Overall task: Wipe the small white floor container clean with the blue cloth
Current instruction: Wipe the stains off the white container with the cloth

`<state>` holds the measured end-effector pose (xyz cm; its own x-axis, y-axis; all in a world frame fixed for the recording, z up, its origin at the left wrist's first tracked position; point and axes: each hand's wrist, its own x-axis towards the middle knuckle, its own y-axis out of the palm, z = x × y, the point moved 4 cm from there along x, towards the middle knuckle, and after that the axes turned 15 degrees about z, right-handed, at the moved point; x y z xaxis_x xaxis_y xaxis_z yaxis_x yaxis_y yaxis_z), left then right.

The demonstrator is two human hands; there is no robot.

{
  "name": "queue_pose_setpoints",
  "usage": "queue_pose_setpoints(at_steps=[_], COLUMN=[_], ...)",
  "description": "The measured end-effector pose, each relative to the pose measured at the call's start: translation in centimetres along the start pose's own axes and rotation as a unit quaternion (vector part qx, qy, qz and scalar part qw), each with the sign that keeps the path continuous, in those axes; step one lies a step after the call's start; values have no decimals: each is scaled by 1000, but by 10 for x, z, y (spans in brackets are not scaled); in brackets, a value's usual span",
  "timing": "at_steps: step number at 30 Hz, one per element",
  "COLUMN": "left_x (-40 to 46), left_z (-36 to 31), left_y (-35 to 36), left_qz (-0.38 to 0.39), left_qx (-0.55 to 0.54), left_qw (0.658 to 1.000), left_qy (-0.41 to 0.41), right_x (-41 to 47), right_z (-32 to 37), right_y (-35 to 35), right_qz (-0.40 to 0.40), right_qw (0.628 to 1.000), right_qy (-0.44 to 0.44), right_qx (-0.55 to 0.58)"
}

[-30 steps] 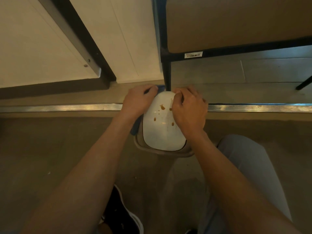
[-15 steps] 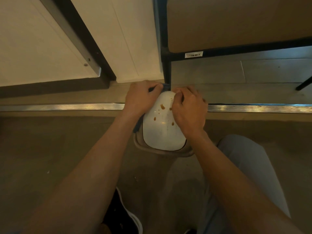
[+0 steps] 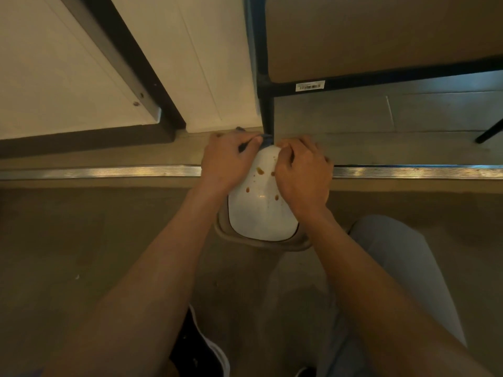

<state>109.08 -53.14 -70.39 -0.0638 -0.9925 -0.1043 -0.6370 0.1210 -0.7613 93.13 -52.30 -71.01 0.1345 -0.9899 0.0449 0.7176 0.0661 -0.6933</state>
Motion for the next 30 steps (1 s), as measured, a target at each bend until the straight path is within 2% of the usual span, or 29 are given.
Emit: queue_pose_setpoints(at_steps=[3, 5, 6, 10, 12, 16, 18, 20, 25, 30], left_x=[-26, -46, -48, -11, 8, 2, -21, -38, -4, -9], left_z=[-4, 3, 13, 29, 12, -6, 3, 18, 23, 5], left_y=[12, 8, 5, -4, -1, 6, 6, 1, -7, 13], left_qz=[-50, -89, -89, 2, 31, 15, -29, -42, 16, -24], left_qx=[89, 83, 62, -13, 8, 123, 124, 74, -30, 95], left_qw=[992, 985, 987, 1000, 999, 992, 987, 988, 999, 994], left_qy=[69, 119, 119, -9, -39, 28, 95, 128, 30, 43], right_x=[0, 0, 0, 1, 1, 1, 2, 2, 3, 5], right_z=[-2, -3, -4, -1, -1, -1, -2, -3, -3, -4], right_y=[0, 2, 3, 3, 1, 1, 1, 2, 3, 2], right_qz=[-2, 4, 5, 9, 3, -1, -1, 0, -12, -15], right_qw=[1000, 1000, 1000, 1000, 1000, 1000, 1000, 1000, 1000, 1000], right_qy=[-5, -7, -8, -2, 1, 4, 1, -1, 0, 13], right_qx=[-15, -12, -9, -4, -2, -4, -2, 1, -10, -9])
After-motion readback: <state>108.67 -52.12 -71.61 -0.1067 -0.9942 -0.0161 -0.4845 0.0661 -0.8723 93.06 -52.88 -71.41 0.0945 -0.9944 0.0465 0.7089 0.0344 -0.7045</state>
